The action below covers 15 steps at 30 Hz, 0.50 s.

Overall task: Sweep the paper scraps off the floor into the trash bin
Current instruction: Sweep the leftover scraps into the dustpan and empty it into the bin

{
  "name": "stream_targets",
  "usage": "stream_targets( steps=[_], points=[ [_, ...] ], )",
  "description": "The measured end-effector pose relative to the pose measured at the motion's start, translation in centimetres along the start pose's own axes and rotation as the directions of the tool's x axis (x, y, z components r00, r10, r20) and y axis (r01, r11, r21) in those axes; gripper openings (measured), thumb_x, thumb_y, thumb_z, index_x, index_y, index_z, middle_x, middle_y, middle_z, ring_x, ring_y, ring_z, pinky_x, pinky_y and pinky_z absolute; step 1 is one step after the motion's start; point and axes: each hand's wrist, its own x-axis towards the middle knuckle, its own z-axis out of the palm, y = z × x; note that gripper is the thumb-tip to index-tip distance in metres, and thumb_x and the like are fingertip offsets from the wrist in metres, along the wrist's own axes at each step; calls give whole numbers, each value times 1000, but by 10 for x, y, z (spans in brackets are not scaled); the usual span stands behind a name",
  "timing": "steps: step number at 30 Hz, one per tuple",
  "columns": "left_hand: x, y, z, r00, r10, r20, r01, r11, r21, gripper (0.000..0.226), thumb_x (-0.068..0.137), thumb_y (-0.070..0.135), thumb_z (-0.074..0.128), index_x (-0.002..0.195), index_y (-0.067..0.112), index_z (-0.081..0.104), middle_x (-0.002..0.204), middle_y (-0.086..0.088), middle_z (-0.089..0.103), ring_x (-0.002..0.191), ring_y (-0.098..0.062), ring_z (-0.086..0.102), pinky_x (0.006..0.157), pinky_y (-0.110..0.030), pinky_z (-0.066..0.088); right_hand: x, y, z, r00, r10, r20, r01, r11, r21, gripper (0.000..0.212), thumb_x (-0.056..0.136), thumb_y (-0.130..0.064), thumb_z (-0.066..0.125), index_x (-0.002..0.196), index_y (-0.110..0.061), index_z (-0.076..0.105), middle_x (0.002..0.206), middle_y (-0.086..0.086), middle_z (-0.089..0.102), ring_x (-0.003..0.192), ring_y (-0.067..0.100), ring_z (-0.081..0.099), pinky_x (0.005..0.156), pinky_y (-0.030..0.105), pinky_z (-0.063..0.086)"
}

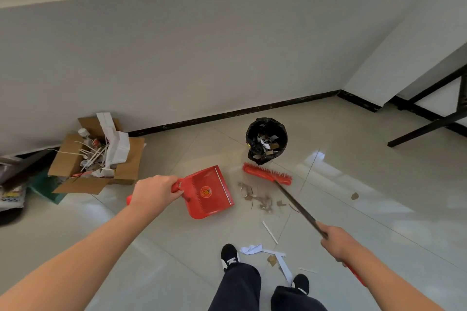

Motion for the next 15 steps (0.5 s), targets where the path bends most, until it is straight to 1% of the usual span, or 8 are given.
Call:
stream_targets(
  steps=[2,4,6,7,9,11,12,15],
  points=[
    [-7,-5,6,1000,-18,-12,18,1000,6,25,86,56,54,86,32,61,80,7,68,80,-18,67,57,-27,43,17,-19,1,1000,-3,-17,3,1000,-20,60,94,-11,36,150,-31,28,99,6,52,55,13,49,39,19,39],
    [-16,-6,11,999,-47,-27,46,999,-9,23,86,55,57,85,33,62,76,7,68,78,-19,67,57,-28,45,37,-32,5,999,-12,-46,9,998,-58,61,94,-9,33,151,-30,25,109,8,55,70,18,51,58,25,46],
    [-26,-3,16,996,-61,-67,60,998,-16,21,84,53,61,83,33,64,69,8,65,73,-19,66,51,-26,38,57,-37,10,998,-7,-64,-1,993,-118,64,93,-6,29,152,-29,22,126,10,55,82,20,47,77,32,50],
    [-30,0,17,994,-58,-88,57,998,-14,20,83,51,63,81,32,65,63,9,60,69,-19,65,49,-25,33,65,-35,14,998,-5,-55,-2,990,-140,66,92,-4,28,152,-30,22,130,9,54,83,21,47,81,33,51],
    [-39,4,17,992,-50,-112,49,999,-15,18,82,49,67,79,32,65,56,11,50,61,-19,61,46,-23,31,70,-21,25,1000,-9,-8,8,991,-130,69,90,0,28,152,-29,20,123,9,53,75,19,51,63,27,51],
    [-49,13,16,993,-69,-97,68,998,-12,18,82,49,67,78,32,64,56,11,50,57,-17,55,46,-24,39,67,4,34,998,-8,60,17,988,-151,71,90,3,28,153,-29,15,118,9,50,68,17,54,50,23,44],
    [-53,20,15,992,-89,-85,88,996,-17,18,83,50,67,79,33,64,58,11,53,59,-16,54,48,-25,42,61,16,35,997,-8,76,23,980,-198,72,91,4,29,154,-28,13,125,10,50,76,18,57,54,24,47],
    [-63,51,4,986,-151,-71,145,986,-83,19,83,53,64,83,34,64,71,9,63,71,-19,61,59,-30,49,32,68,43,991,-1,136,49,935,-350,76,91,5,33,155,-28,7,141,9,43,109,23,57,86,29,51]
  ],
)
